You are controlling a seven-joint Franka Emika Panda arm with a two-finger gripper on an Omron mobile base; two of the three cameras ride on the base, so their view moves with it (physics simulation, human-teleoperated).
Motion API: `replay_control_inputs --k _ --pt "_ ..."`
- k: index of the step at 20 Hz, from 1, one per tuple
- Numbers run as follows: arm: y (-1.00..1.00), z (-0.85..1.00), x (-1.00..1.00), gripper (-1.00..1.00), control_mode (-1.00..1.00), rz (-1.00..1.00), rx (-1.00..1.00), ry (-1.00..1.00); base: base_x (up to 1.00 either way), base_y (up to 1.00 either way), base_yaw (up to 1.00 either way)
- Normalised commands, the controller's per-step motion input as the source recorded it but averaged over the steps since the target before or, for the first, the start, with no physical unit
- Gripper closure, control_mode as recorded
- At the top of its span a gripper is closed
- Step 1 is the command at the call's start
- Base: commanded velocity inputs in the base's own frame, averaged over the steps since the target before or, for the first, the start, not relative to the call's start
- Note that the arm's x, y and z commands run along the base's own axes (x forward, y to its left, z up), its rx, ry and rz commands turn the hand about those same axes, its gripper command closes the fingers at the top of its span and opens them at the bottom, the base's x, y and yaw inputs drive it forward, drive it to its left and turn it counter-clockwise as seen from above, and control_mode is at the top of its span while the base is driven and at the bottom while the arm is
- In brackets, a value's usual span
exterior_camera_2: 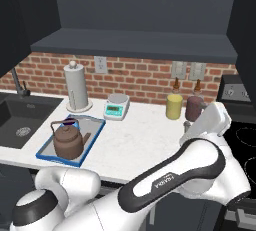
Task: Pick the kettle from the counter and place it on the tray. Then pick the mug from the cabinet and place it on the tray. Then close the cabinet doors.
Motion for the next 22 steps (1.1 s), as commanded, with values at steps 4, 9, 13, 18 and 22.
replay_control_inputs --k 4,9,13,18,22 --pt "-0.28 0.0 0.0 -1.0 -1.0 -0.03 0.03 -0.15 0.0 0.0 0.0" --pt "-0.31 0.0 0.0 -1.0 -1.0 -0.02 0.0 -0.08 0.0 0.0 0.0" --pt "-0.32 0.0 0.0 -1.0 -1.0 0.0 0.0 -0.06 0.0 0.0 0.0" --pt "-0.07 -0.11 -0.13 -1.0 -1.0 -0.01 0.0 -0.01 0.0 0.0 0.0" --pt "-0.04 -0.16 -0.17 -1.0 -1.0 -0.03 0.0 0.0 0.0 0.0 0.0"
